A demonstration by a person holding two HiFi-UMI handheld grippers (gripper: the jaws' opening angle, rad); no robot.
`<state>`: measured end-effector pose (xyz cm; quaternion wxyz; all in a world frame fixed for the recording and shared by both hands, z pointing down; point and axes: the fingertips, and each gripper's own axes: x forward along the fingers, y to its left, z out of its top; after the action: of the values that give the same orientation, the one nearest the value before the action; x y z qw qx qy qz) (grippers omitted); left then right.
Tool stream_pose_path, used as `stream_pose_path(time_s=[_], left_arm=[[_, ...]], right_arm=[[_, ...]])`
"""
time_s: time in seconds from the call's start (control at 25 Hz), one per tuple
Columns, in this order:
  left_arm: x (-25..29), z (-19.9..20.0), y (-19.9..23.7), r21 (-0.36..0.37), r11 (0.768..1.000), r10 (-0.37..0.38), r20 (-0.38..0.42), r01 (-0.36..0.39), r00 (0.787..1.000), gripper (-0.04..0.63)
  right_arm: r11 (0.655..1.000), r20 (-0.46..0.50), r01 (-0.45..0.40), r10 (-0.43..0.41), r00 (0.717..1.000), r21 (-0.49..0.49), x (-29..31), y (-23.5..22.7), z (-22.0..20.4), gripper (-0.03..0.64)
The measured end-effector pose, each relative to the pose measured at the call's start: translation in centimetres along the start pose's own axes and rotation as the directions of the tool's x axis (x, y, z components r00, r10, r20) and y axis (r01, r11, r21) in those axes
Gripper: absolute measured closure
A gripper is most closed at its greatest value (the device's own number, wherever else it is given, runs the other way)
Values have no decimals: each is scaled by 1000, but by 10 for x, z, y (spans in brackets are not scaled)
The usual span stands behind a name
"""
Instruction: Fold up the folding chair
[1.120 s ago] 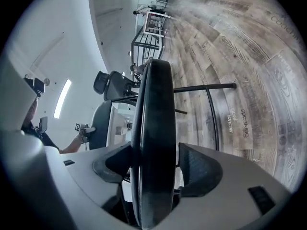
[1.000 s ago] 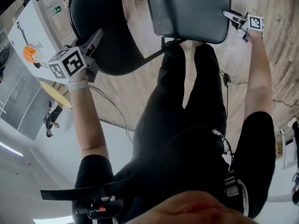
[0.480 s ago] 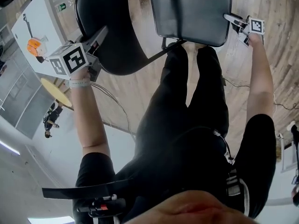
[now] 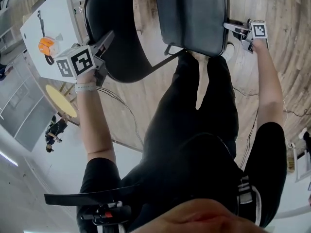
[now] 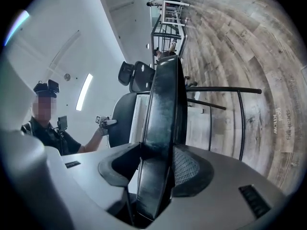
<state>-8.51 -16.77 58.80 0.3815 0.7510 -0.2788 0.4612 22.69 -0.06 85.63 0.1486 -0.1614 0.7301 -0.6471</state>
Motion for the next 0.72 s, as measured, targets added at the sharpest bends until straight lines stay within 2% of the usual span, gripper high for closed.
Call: stream_pose_path(time_s=[0.2,0.44,0.6,0.72], left_arm=[[-23,2,16,9,1000,4,-5,-4,1000,540],[-49,6,30,12,1000,18,-7,-18,1000,541],[-62,7,42,20,1000,23,-10,-23,1000,541],[-71,8,51,30,999,25,-16,-25,1000,540]], right_arm=[[996,-31,-82,81,996,-24,42,49,3,422],[988,-82,-125,117,990,-92,96,90,9,479],[980,-64,-173,168,984,-94,135,117,11,505],[982,-45,-170,167,985,-80,163,131,13,518]])
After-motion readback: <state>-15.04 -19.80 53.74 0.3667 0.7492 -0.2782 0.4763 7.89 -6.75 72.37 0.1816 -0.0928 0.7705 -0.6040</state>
